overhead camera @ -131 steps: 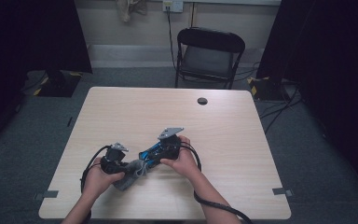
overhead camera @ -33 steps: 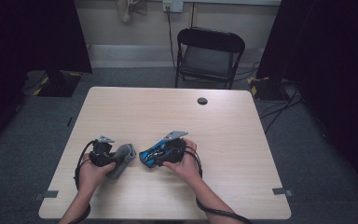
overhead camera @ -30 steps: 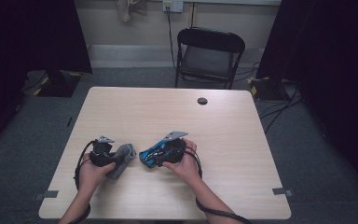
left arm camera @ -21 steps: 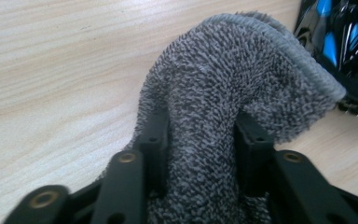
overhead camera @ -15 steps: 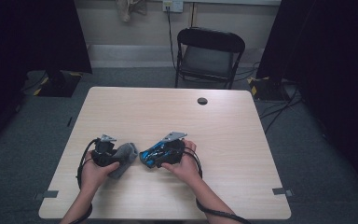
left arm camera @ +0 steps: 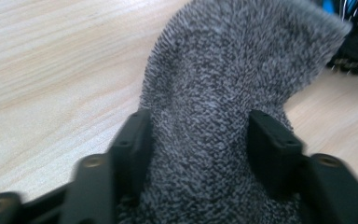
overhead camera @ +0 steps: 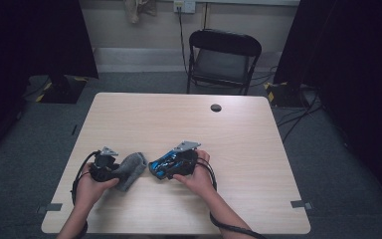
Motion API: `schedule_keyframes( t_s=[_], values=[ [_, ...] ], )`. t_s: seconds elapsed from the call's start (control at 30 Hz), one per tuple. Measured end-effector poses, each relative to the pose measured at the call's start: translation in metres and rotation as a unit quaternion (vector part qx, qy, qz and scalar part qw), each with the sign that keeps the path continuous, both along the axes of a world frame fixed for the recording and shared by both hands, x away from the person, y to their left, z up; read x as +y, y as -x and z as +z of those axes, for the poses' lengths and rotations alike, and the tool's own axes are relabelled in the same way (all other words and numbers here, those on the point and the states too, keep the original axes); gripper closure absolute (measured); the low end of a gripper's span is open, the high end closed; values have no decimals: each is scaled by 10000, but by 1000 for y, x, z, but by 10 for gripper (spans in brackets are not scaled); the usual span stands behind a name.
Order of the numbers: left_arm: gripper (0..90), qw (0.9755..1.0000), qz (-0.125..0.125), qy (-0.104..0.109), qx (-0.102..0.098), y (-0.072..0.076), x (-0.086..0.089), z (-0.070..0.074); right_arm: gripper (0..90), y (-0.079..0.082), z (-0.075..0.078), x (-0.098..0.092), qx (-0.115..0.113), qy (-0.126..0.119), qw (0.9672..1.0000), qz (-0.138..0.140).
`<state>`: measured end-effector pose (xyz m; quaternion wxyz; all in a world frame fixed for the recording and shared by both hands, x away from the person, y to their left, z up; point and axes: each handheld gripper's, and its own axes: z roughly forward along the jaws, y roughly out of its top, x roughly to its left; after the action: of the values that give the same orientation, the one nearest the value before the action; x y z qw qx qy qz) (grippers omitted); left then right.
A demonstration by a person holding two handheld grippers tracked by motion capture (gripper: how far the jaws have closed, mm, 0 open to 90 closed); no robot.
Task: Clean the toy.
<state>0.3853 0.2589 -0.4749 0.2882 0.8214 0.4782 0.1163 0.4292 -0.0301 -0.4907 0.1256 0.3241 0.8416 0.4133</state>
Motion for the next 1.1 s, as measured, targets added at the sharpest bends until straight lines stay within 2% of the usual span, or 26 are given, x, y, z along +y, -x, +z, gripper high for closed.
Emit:
schedule_keyframes(
  t_s=[0.07, 0.1, 0.17, 0.27, 0.33, 0.43, 0.53, 0.6, 0.63, 0.7, 0.73, 0.77, 0.83, 0.97, 1.0, 1.1],
  values=[
    [567, 10000, 77, -3, 28, -2, -2, 0, 54, 0, 0, 0, -8, -9, 10000, 1],
    [633, 9997, 191, 91, 90, -3, -3, 0, 54, 0, 0, 0, -11, -18, 10000, -1],
    [687, 9993, 330, 165, 80, -6, -4, 1, 54, 0, -1, -1, -23, -32, 10000, 1],
    [712, 9982, 506, 283, -167, -13, -7, 7, 54, 0, -1, 0, -21, -28, 10000, 2],
    [713, 9980, 505, 285, -266, -23, -11, 15, 55, 0, 0, 0, -8, -12, 10000, 6],
    [713, 9983, 422, 217, -325, -42, -23, 28, 55, 0, 0, 0, 0, -7, 10000, 10],
    [712, 9990, 282, 42, -357, -67, -45, 36, 55, 0, -1, -1, -16, -34, 10000, 7],
    [711, 9993, 180, -27, -333, -81, -59, 35, 55, 1, -1, -1, -33, -60, 10000, 4],
    [710, 9993, 106, -179, -303, -88, -65, 35, 55, 1, -1, -1, -43, -72, 10000, 2],
    [710, 9996, 81, -201, -184, -100, -79, 29, 56, 1, -1, -1, -36, -63, 10000, 4],
    [710, 9996, 81, -201, -184, -100, -79, 29, 56, 0, -1, -1, -25, -49, 10000, 10],
    [709, 9994, -26, -321, -108, -109, -88, 23, 56, 0, -1, -1, -17, -35, 10000, 19],
    [709, 9997, -86, -216, -34, -115, -95, 18, 56, 0, 0, -1, -5, -23, 10000, 20],
    [706, 9993, -187, -220, 230, -122, -109, 10, 56, 0, -1, -1, -17, -31, 10000, 26],
    [705, 9991, -245, -246, 233, -123, -112, 9, 56, 0, -1, -1, -21, -37, 10000, 26],
    [705, 9989, -319, -123, 315, -123, -117, 6, 56, 0, -1, -1, -31, -60, 10000, 19]
  ],
)
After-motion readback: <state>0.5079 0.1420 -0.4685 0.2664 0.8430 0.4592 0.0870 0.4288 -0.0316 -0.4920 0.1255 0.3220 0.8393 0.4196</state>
